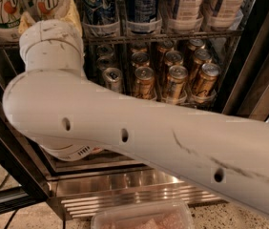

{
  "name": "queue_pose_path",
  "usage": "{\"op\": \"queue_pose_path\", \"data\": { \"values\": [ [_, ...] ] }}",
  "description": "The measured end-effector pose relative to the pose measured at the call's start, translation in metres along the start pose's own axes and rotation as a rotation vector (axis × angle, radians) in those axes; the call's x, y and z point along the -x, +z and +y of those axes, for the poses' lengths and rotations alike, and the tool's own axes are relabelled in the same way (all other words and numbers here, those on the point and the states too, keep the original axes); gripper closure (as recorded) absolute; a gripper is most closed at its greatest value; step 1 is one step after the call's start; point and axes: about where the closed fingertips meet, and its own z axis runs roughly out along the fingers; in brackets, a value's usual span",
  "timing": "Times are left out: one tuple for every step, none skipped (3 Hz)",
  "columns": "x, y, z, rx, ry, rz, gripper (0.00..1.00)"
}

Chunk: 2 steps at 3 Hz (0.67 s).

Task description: Pick 7up can from top shelf of fridge

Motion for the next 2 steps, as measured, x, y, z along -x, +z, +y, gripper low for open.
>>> {"op": "queue_pose_path", "data": {
  "values": [
    [0.0001, 0.0037, -0.0033, -0.011, -0.006, 0.000, 0.43],
    [0.0013, 0.0100, -0.0111, -0.032, -0.007, -0.007, 0.43]
  ]
}}
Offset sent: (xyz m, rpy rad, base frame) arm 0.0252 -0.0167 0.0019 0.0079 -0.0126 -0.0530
